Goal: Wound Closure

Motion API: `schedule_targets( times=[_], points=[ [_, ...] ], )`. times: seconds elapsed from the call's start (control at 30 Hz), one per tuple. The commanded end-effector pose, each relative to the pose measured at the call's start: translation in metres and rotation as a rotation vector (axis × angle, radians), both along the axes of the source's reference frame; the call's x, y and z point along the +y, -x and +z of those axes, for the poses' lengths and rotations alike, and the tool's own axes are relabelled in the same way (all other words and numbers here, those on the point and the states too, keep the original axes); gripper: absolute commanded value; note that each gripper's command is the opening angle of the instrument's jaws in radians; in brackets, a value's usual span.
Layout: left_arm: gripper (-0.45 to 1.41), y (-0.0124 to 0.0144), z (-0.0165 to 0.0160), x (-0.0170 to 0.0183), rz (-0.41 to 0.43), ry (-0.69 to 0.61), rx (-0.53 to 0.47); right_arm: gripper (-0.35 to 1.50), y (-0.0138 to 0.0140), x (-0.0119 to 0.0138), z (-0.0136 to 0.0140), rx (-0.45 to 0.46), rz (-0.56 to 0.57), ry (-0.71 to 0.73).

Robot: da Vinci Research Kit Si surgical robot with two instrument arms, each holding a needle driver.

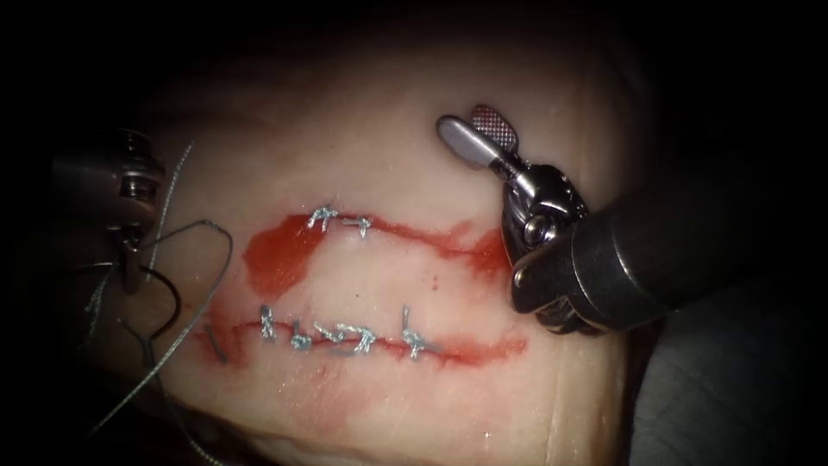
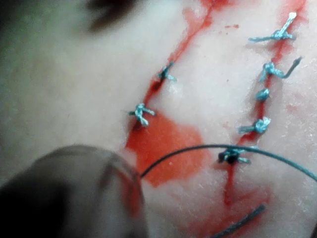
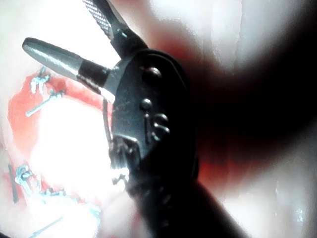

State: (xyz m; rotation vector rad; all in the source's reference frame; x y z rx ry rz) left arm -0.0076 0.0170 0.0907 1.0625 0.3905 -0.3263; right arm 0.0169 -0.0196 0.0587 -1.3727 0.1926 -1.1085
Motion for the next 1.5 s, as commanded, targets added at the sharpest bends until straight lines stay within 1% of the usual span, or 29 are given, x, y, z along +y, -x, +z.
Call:
schedule_targets(
  times=[0.03,0.17,0.23,0.27,0.3,0.33,0.37,0.4,0.43,0.5,0.57,0.77,0.8,0.87,0.93,0.97,1.0,1.03,1.07,1.1,1.17,1.2,1.27,1.4,1.43,1.5],
  points=[
    [-0.45,0.0009,0.0002,0.001,-0.015,0.017,-0.002,1.31,-0.001,-0.0001,0.0004,0.005,-0.001,0.002],
    [-0.45,0.0014,-0.0005,0.0022,-0.028,0.037,-0.021,1.31,-0.001,-0.0001,0.0004,0.005,-0.001,0.002],
    [-0.45,0.0017,-0.0008,0.0025,-0.009,0.057,-0.058,1.31,-0.001,-0.0001,0.0004,0.005,-0.001,0.002],
    [-0.05,0.002,-0.0008,0.0025,0.032,0.082,-0.149,1.31,-0.001,-0.0001,0.0004,0.004,-0.001,0.002],
    [-0.05,0.002,-0.0008,0.0025,0.032,0.082,-0.149,1.31,-0.001,-0.0001,0.0004,0.004,-0.001,0.002],
    [0.22,0.0022,-0.0007,0.0023,0.064,0.091,-0.214,1.31,-0.001,-0.0001,0.0004,0.004,0.0,0.002],
    [0.37,0.0023,-0.0006,0.0022,0.088,0.099,-0.263,1.31,-0.0011,-0.0002,0.0005,0.004,-0.001,0.003],
    [0.57,0.0026,-0.0004,0.0021,0.181,0.09,-0.425,1.31,-0.0011,-0.0002,0.0005,0.006,-0.003,0.004],
    [0.57,0.0026,-0.0004,0.0021,0.181,0.09,-0.425,1.31,-0.0011,-0.0002,0.0005,0.006,-0.003,0.004],
    [0.57,0.0025,-0.0004,0.002,0.21,0.084,-0.47,1.31,-0.0011,-0.0002,0.0005,0.006,-0.003,0.004],
    [0.57,0.0023,-0.0003,0.002,0.224,0.082,-0.484,1.31,-0.0011,-0.0002,0.0005,0.01,-0.002,0.0],
    [0.59,0.0015,0.0006,0.0019,0.238,0.09,-0.486,1.31,-0.0012,-0.0003,0.0005,0.011,-0.004,0.001],
    [0.59,0.0014,0.0007,0.0018,0.241,0.094,-0.487,1.31,-0.0012,-0.0003,0.0005,0.011,-0.004,0.001],
    [0.42,0.0007,0.0006,0.0016,0.247,0.085,-0.489,1.31,-0.0012,-0.0003,0.0005,0.011,-0.004,0.001],
    [0.24,0.0002,0.0005,0.0015,0.229,0.068,-0.437,1.31,-0.0012,-0.0003,0.0005,0.011,-0.004,0.001],
    [0.24,0.0002,0.0005,0.0015,0.229,0.068,-0.437,1.31,-0.0012,-0.0003,0.0005,0.011,-0.004,0.001],
    [0.15,0.0001,0.0006,0.0014,0.231,0.057,-0.419,1.31,-0.0012,-0.0003,0.0005,0.015,-0.002,-0.003],
    [0.14,0.0,0.0006,0.0012,0.229,0.05,-0.404,1.31,-0.0012,-0.0003,0.0006,0.016,-0.005,-0.002],
    [0.17,-0.0001,0.001,0.0009,0.23,0.044,-0.391,1.31,-0.0012,-0.0003,0.0005,0.016,-0.005,-0.002],
    [0.14,0.0,0.0012,0.0007,0.229,0.042,-0.388,1.31,-0.0012,-0.0003,0.0005,0.016,-0.005,-0.002],
    [-0.1,0.0001,0.0015,0.0003,0.219,0.039,-0.37,1.31,-0.0012,-0.0004,0.0005,0.016,-0.005,-0.002],
    [-0.1,0.0001,0.0015,0.0003,0.219,0.039,-0.37,1.31,-0.0012,-0.0004,0.0005,0.016,-0.005,-0.002],
    [-0.3,0.0001,0.0015,0.0,0.201,0.02,-0.335,1.31,-0.0012,-0.0004,0.0005,0.016,-0.005,-0.003],
    [-0.37,0.0005,0.0013,0.0002,0.189,0.017,-0.321,1.31,-0.0012,-0.0003,0.0005,0.016,-0.005,-0.002],
    [-0.45,0.0006,0.0014,0.0003,0.182,0.019,-0.31,1.31,-0.0012,-0.0003,0.0005,0.016,-0.005,-0.002],
    [-0.45,0.0008,0.0014,0.0004,0.168,0.023,-0.288,1.31,-0.0012,-0.0004,0.0005,0.016,-0.005,-0.002]
  ],
)
